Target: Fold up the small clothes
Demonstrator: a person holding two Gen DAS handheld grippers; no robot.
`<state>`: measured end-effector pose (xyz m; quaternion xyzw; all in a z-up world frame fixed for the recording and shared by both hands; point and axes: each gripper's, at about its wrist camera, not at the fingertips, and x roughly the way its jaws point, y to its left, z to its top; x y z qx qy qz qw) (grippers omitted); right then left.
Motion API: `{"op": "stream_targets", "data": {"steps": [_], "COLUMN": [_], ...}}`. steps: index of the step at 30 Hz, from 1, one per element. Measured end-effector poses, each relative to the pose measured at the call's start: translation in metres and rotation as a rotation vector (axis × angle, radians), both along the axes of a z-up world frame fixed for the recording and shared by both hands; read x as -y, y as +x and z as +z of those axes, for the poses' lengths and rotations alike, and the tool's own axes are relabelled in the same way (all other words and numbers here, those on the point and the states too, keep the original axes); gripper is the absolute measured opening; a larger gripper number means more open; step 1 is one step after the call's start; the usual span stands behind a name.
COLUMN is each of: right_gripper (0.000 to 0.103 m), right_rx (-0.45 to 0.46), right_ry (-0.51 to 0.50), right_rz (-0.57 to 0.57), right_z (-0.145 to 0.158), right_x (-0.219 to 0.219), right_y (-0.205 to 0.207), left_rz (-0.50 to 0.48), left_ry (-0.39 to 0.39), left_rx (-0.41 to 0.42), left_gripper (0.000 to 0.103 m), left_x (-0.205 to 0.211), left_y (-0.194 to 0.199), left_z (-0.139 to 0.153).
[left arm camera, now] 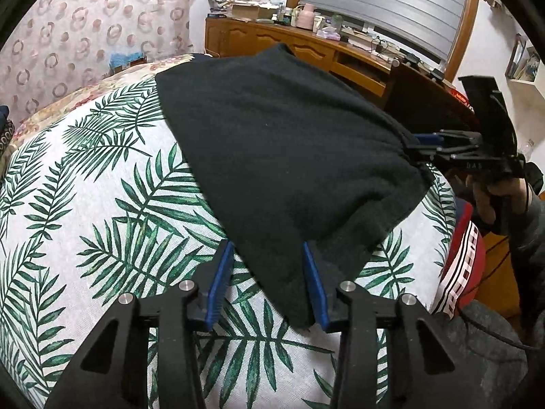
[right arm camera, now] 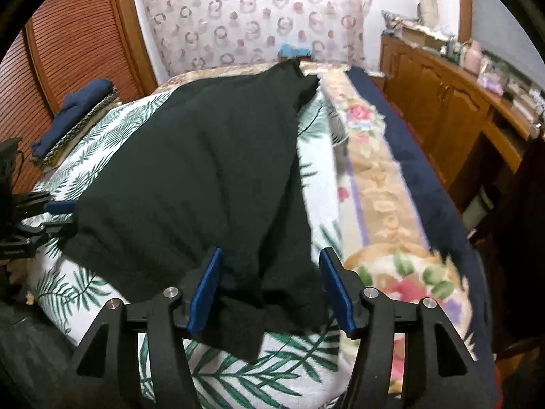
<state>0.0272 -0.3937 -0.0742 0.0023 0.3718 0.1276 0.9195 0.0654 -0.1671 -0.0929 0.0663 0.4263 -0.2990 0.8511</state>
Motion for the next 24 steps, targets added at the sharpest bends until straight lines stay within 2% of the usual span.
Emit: {"op": "stream_targets", "data": {"steps": [6, 8, 9, 13, 16, 19, 22, 24], "right_gripper": [0.062, 0.06, 0.059, 0.037, 0.017, 0.013, 0.012, 0.011], "right_rx": [-0.008, -0.008, -0.006, -0.008, -0.001, 0.028, 0.089, 0.126], "right_ry": [0.016, 0.009, 0.0, 0.005, 0.008, 0.027, 0.076, 0.101], "right_rz": [0.024, 0.04, 0.047, 0.081, 0.113, 0.116, 0.111, 0.111], "right_z": [0.001, 0.0, 0.0, -0.001, -0.001, 0.002, 0.014, 0.025], "right_x": [0.001, -0.001, -0.002, -0.004, -0.007, -0.006, 0.0, 0.004], "right_y": [0.003, 0.0, -0.001, -0.003, -0.005, -0.006, -0.01, -0.009], "left_rz": [-0.003, -0.017, -0.024, -0.031, -0.041, -0.039, -0.042, -0.044], "left_ry": [0.005, 0.001, -0.003, -0.004, -0.038, -0.071, -0.139, -0.158], "left_rx": [0.005, 0.0, -0.004, -0.007, -0.026, -0.01, 0.012, 0.031], "left_gripper": [0.043, 0.032, 0.031, 0.027, 0.009, 0.006, 0.006, 0.006], "left_x": [0.001, 0.003, 0.004, 0.003, 0.002, -0.001, -0.007, -0.008], "left_y": [0.001, 0.0, 0.0, 0.0, 0.001, 0.003, 0.009, 0.017], "left_z": [0.0, 0.0, 0.0, 0.0, 0.001, 0.009, 0.027, 0.039]}}
